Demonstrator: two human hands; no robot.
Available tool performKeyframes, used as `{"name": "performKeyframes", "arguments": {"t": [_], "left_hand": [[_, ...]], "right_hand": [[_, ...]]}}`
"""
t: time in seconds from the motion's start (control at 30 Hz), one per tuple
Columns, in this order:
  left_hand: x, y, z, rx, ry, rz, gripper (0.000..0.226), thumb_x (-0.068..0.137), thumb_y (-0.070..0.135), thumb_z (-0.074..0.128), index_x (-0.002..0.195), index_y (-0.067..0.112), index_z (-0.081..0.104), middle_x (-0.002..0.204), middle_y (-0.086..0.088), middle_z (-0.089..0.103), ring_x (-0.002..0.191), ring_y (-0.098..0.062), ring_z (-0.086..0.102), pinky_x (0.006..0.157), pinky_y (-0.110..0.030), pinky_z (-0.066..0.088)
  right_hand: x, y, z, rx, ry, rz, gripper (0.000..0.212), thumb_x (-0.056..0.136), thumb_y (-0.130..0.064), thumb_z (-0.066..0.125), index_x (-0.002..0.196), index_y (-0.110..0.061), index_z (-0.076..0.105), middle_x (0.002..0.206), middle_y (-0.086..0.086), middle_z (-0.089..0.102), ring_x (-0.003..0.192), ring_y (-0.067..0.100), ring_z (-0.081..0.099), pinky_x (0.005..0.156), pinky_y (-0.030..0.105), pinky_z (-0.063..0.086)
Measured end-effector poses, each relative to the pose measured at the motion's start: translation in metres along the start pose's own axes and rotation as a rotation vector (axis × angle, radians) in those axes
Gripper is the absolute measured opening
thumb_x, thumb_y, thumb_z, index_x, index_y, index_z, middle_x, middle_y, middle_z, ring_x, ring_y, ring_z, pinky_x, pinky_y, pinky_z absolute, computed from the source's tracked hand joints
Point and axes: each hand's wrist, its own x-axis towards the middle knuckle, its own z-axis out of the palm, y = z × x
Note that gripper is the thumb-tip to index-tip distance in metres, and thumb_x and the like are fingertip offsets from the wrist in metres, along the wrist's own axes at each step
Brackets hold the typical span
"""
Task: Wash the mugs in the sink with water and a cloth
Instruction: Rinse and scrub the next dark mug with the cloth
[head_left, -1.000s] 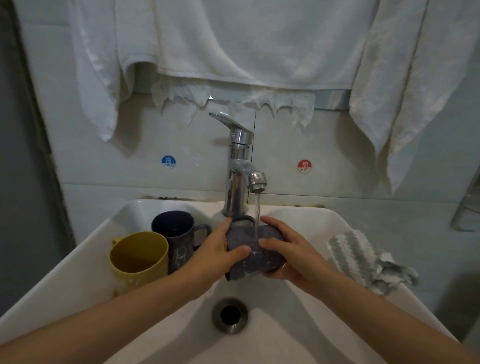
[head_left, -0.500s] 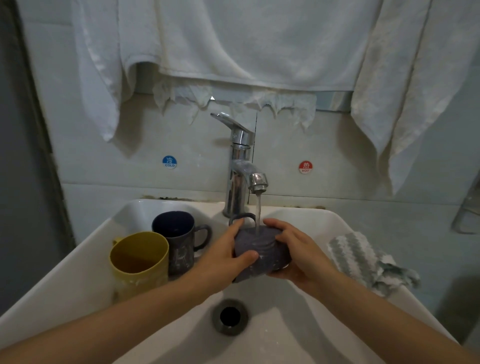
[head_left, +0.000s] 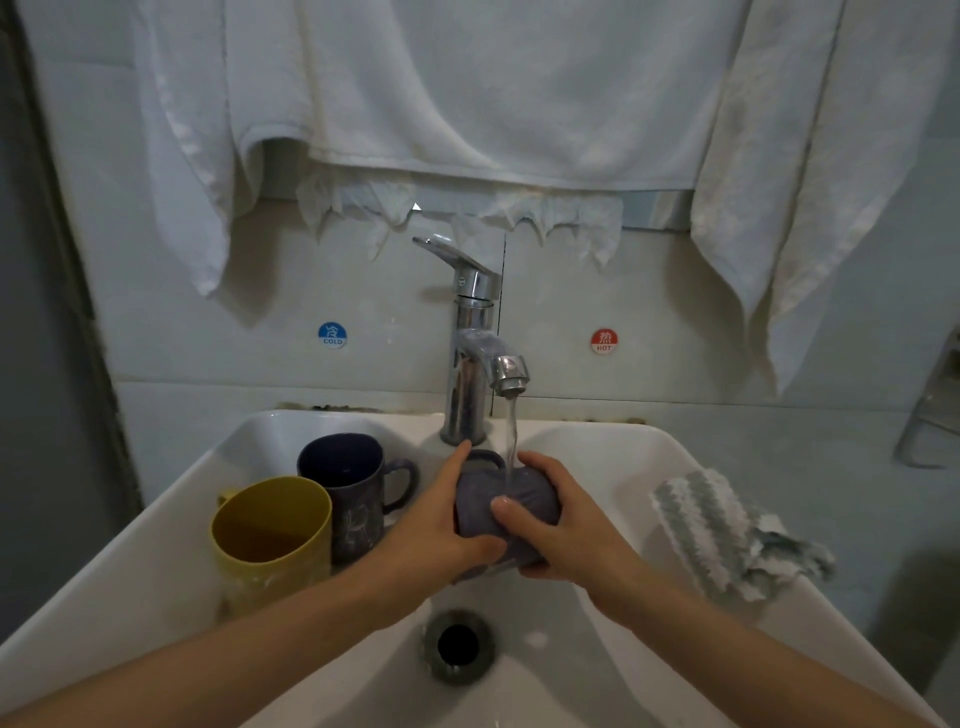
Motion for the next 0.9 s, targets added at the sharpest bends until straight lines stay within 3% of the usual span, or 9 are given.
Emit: {"name": "performKeyframes", "arguments": {"t": [0.07,0.27,0.33,0.47,0.57,0.67,0.8,0.9], "left_hand": [[0.0,-0.001,0.0,-0.014,-0.003,-0.004,0.092,0.078,-0.001,0.067,0.144,0.035,0.013,0.125,0.013,0.044,0.111,-0.009,0.053,0.08,-0.019,0.054],[0.002,-0.004,-0.002,-0.076,0.043,-0.034,0.094,0.077,-0.004,0.067,0.147,0.031,0.014,0.14,-0.001,0.043,0.111,-0.014,0.056,0.08,-0.024,0.055],[0.002,-0.004,0.001,-0.082,0.05,-0.031,0.097,0.077,-0.003,0.068,0.147,0.034,0.013,0.143,0.0,0.04,0.115,-0.015,0.054,0.082,-0.024,0.055],[-0.001,-0.001,0.013,-0.108,0.047,-0.013,0.104,0.08,0.0,0.067,0.148,0.037,-0.002,0.148,0.006,0.033,0.126,-0.015,0.047,0.095,-0.029,0.049],[-0.001,0.0,0.02,-0.125,0.041,-0.013,0.108,0.081,-0.003,0.065,0.145,0.039,-0.01,0.151,0.005,0.028,0.131,-0.016,0.043,0.104,-0.039,0.042],[-0.002,0.0,0.023,-0.134,0.037,-0.025,0.108,0.082,-0.007,0.062,0.144,0.04,-0.013,0.152,0.004,0.026,0.132,-0.016,0.041,0.107,-0.039,0.039],[-0.005,0.003,0.023,-0.105,0.04,-0.023,0.107,0.083,-0.006,0.061,0.145,0.038,-0.014,0.147,0.012,0.028,0.131,-0.01,0.038,0.1,-0.026,0.044],[-0.004,0.003,0.021,-0.116,0.054,-0.025,0.109,0.081,-0.009,0.061,0.145,0.038,-0.013,0.152,0.008,0.023,0.133,-0.015,0.038,0.106,-0.038,0.04]], "right_hand": [[0.0,0.0,-0.001,-0.003,-0.011,0.01,0.062,0.08,-0.033,0.071,0.132,-0.038,0.037,0.124,-0.006,0.049,0.099,0.018,0.061,0.069,0.032,0.059],[0.004,-0.004,-0.006,0.112,-0.065,0.079,0.067,0.084,-0.01,0.062,0.136,-0.043,0.035,0.133,-0.001,0.047,0.104,0.023,0.059,0.074,0.035,0.058],[0.005,-0.002,0.0,0.106,-0.001,0.087,0.075,0.079,-0.015,0.066,0.139,-0.042,0.03,0.139,-0.003,0.04,0.111,0.023,0.055,0.075,0.034,0.058],[0.008,0.006,0.013,0.126,0.146,0.094,0.105,0.055,-0.03,0.069,0.146,-0.034,0.017,0.15,-0.007,0.024,0.127,0.024,0.043,0.097,0.043,0.049],[0.009,0.007,0.016,0.246,0.167,0.098,0.093,0.073,-0.011,0.067,0.147,-0.033,0.015,0.152,-0.004,0.022,0.13,0.026,0.039,0.101,0.043,0.045],[0.007,0.001,0.016,0.358,0.196,0.135,0.082,0.077,0.004,0.053,0.145,-0.033,0.024,0.149,0.0,0.028,0.124,0.026,0.042,0.089,0.035,0.048],[0.002,-0.009,0.013,0.452,0.202,0.144,0.077,0.079,0.013,0.042,0.143,-0.028,0.031,0.141,0.005,0.04,0.108,0.022,0.047,0.079,0.031,0.049],[-0.001,-0.014,0.013,0.45,0.19,0.127,0.075,0.081,0.013,0.038,0.144,-0.028,0.03,0.143,0.005,0.037,0.112,0.023,0.045,0.088,0.036,0.048]]}}
